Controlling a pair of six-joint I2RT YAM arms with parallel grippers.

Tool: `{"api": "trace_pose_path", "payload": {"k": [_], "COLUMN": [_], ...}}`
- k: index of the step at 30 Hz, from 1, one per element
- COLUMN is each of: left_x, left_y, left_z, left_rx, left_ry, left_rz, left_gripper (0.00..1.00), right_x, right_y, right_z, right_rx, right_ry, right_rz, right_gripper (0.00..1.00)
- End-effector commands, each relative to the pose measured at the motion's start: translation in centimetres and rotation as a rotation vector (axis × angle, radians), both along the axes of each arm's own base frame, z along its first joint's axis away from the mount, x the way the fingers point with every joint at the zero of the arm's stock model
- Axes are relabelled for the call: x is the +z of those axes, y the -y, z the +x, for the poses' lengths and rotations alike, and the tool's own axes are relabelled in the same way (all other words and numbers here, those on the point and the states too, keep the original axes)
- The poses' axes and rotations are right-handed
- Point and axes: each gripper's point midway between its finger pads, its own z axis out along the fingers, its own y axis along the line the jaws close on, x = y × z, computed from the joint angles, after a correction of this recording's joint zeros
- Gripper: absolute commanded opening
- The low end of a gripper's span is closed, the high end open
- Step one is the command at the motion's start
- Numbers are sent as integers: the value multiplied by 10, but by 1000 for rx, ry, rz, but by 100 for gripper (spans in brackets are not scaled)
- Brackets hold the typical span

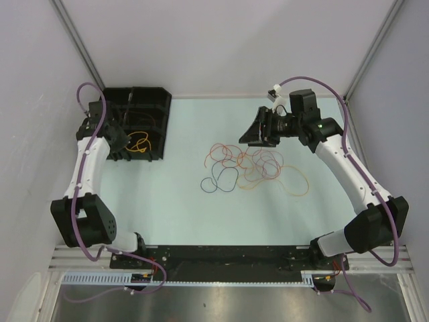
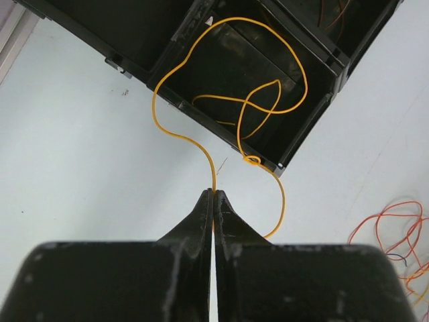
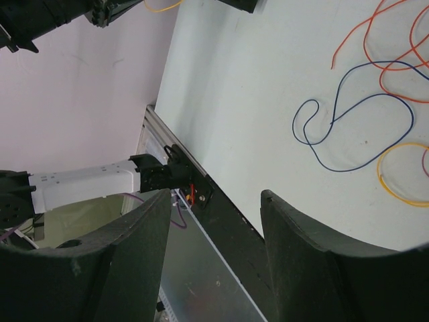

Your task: Untangle the cables

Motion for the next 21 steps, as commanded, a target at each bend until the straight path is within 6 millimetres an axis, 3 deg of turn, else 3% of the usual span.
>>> {"api": "trace_pose_path", "payload": {"k": [1,12,21], "left_x": [11,10,-19], "left_y": [-1,2,5], "left_z": [12,48,75], "left_rx": [-7,-15,-25], "left_ry": [34,61,25], "left_rz": [12,-22,-56], "left_gripper": [0,0,1], "right_x": [14,12,8], "right_y": [-3,2,12], "right_z": [-6,0,9], "right_rx": [20,-1,-31], "right_ry": [33,26,16], "right_rz": [35,26,4], "right_gripper": [60,60,60]}}
